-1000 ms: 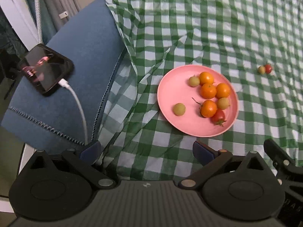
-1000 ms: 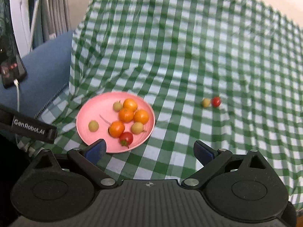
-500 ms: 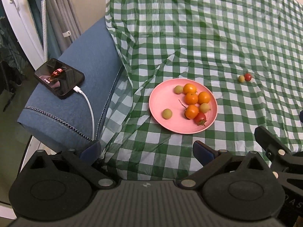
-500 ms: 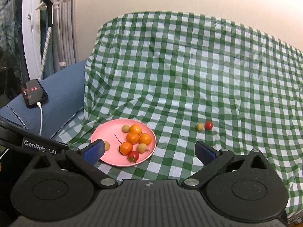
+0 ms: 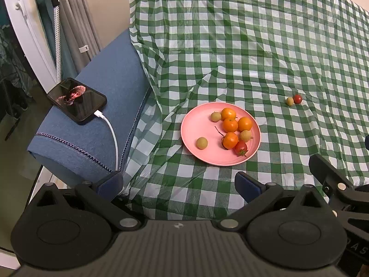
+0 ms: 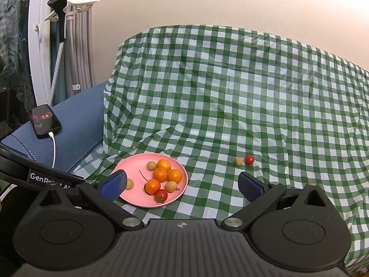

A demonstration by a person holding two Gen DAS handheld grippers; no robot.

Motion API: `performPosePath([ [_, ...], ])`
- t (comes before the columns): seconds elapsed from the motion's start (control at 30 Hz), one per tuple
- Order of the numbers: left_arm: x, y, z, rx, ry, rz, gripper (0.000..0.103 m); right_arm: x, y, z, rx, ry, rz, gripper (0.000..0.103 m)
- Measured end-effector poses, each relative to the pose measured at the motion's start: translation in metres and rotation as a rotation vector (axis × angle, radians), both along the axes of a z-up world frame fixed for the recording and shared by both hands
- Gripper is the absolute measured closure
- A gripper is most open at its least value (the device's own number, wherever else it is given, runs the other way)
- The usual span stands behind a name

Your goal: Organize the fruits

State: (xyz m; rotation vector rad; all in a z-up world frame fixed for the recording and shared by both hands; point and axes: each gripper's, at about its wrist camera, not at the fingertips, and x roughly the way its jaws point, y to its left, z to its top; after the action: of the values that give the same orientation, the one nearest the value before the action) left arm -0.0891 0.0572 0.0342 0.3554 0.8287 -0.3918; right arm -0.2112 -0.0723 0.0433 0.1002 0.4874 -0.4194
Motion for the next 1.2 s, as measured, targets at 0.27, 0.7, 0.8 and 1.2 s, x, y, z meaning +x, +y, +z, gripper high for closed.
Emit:
performPosePath([
  [0.27, 0.002, 0.001, -0.004, 0.007, 0.014, -0.004, 0.000, 0.001, 0.001, -0.005, 0.011, 0.011, 0.001, 0.001],
  [0.7, 0.013, -0.016, -0.021, 0.048, 0.073, -0.032, 0.000, 0.003, -0.021, -0.017, 0.056, 0.008, -0.059, 0.001],
  [0.8, 0.019, -0.031, -0.026, 0.067, 0.086, -0.057, 0.000, 0.000, -0.038, -0.024, 0.067, 0.009, -0.114, 0.001],
  [1.2, 0.053, -0.172, -0.044, 0.073, 0.083, -0.246, 0.000, 0.002, -0.155, -0.076, 0.086, 0.062, -0.346, 0.001],
])
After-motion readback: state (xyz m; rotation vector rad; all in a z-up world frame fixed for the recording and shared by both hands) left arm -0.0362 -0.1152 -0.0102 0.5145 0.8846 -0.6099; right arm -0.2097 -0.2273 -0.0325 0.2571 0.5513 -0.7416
